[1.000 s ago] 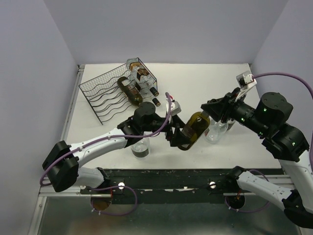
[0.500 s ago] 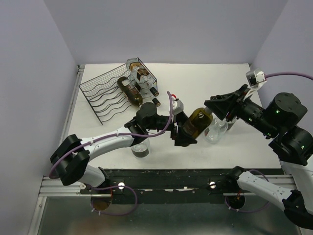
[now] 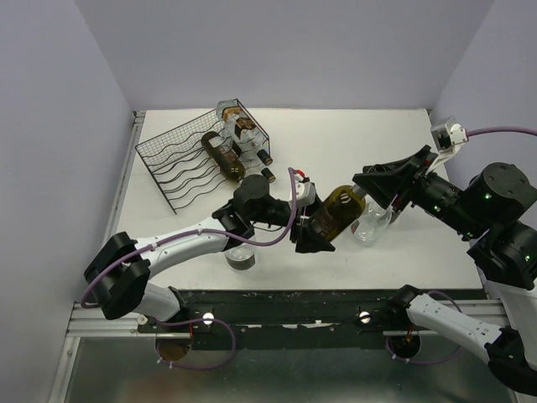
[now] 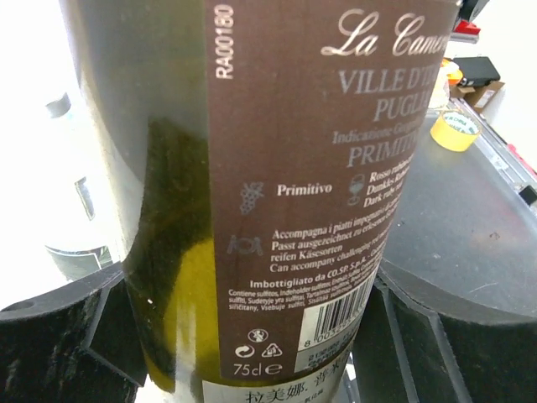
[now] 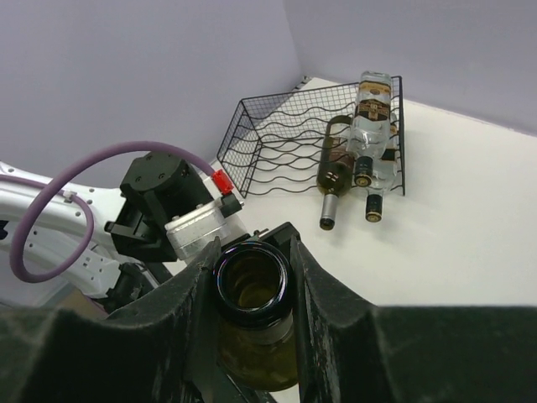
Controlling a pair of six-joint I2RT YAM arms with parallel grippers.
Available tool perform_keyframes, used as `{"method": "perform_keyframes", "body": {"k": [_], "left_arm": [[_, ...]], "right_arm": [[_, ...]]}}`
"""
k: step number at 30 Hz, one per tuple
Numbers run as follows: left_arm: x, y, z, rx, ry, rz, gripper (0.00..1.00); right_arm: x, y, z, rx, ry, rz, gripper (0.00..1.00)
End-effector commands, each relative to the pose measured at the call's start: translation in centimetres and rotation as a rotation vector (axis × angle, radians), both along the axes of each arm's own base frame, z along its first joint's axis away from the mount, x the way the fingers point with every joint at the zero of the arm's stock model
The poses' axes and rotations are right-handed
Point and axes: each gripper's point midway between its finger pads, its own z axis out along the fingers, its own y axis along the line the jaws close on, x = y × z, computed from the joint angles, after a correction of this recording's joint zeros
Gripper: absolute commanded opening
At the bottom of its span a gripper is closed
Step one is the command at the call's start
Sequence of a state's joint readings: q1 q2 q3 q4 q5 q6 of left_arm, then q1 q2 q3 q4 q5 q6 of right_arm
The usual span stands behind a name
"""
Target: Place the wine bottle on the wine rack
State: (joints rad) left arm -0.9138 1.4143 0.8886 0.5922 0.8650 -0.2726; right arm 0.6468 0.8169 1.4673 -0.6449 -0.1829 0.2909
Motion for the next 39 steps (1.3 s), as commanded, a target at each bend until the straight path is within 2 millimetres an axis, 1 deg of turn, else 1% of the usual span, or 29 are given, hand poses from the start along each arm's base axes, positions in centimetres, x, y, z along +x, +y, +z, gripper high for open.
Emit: {"method": "perform_keyframes", "body": {"k": [1, 4, 5, 6, 7, 8, 9, 10, 12, 13, 14, 16, 18, 21, 22, 23, 25, 28, 30, 32, 35, 36, 39], "left_arm": [[1.3, 0.5, 0.8, 0.014, -0.129, 0.068, 0.00], [2.5, 1.0, 1.0, 0.037, -0.202, 0.137, 0.00], [3.0, 1.2, 1.1, 0.042, -0.237, 0.168, 0.00], [3.5, 1.6, 1.4, 0.043, -0.280, 0.197, 0.00], [3.7, 1.9, 1.5, 0.050, -0.312, 0.218, 0.00], [3.8, 2.3, 1.7, 0.057, -0.349, 0.230, 0.00], [3.8, 2.7, 1.8, 0.062, -0.384, 0.231, 0.00], [3.8, 3.1, 2.0, 0.063, -0.428, 0.236, 0.00], [4.1, 4.0, 2.3, 0.072, -0.486, 0.271, 0.00], [4.3, 4.4, 2.3, 0.082, -0.508, 0.289, 0.00], [4.7, 4.7, 2.6, 0.084, -0.535, 0.318, 0.00], [5.6, 5.5, 3.1, 0.094, -0.601, 0.379, 0.00], [5.9, 6.1, 3.4, 0.114, -0.695, 0.386, 0.00], [7.7, 7.0, 4.7, 0.158, -0.848, 0.463, 0.00], [8.3, 7.1, 5.2, 0.175, -0.888, 0.482, 0.00], [8.9, 7.3, 5.6, 0.199, -0.940, 0.491, 0.00], [9.6, 7.3, 5.4, 0.262, -1.050, 0.461, 0.00], [11.3, 7.4, 6.4, 0.337, -1.195, 0.466, 0.00], [12.2, 7.4, 7.3, 0.363, -1.273, 0.471, 0.00], [12.6, 7.1, 8.2, 0.359, -1.349, 0.464, 0.00], [13.3, 6.8, 9.5, 0.349, -1.493, 0.475, 0.00], [13.7, 6.8, 9.9, 0.356, -1.538, 0.488, 0.00], [14.7, 6.5, 10.9, 0.363, -1.653, 0.516, 0.00]], "right_arm": [[-2.9, 0.0, 5.9, 0.168, -0.107, 0.089, 0.01], [-3.0, 0.0, 5.3, 0.145, -0.093, 0.097, 0.01], [-2.9, 0.0, 4.9, 0.130, -0.085, 0.092, 0.05], [-2.7, -0.1, 4.6, 0.114, -0.076, 0.078, 0.21], [-2.3, -0.6, 4.2, 0.086, -0.069, 0.048, 0.44], [-2.0, -0.9, 3.6, 0.054, -0.051, 0.022, 0.59], [-1.6, -1.4, 3.3, 0.033, -0.046, -0.010, 0.71], [-1.3, -1.8, 3.0, 0.013, -0.041, -0.037, 0.78], [-0.9, -2.6, 2.6, -0.015, -0.038, -0.081, 0.88], [-0.8, -2.9, 2.5, -0.023, -0.041, -0.098, 0.90], [-0.7, -3.1, 2.4, -0.029, -0.042, -0.112, 0.94], [-0.6, -3.6, 2.4, -0.034, -0.048, -0.134, 0.96], [-0.5, -3.7, 2.1, -0.045, -0.042, -0.141, 0.97], [-0.3, -4.2, 2.1, -0.064, -0.021, -0.171, 0.97], [-0.5, -4.3, 2.2, -0.066, -0.018, -0.168, 0.97], [-0.2, -4.8, 2.3, -0.070, -0.010, -0.200, 0.97], [-0.2, -5.0, 2.5, -0.070, -0.011, -0.211, 0.97], [-0.1, -5.0, 2.0, -0.089, 0.011, -0.211, 0.97], [0.0, -4.8, 1.1, -0.123, 0.033, -0.202, 0.97], [-0.1, -4.5, -0.1, -0.176, 0.065, -0.182, 0.95], [-0.5, -3.6, -2.1, -0.245, 0.122, -0.115, 0.87], [-0.7, -3.3, -2.9, -0.265, 0.144, -0.088, 0.83], [-1.2, -2.3, -5.2, -0.318, 0.210, -0.016, 0.80]]}}
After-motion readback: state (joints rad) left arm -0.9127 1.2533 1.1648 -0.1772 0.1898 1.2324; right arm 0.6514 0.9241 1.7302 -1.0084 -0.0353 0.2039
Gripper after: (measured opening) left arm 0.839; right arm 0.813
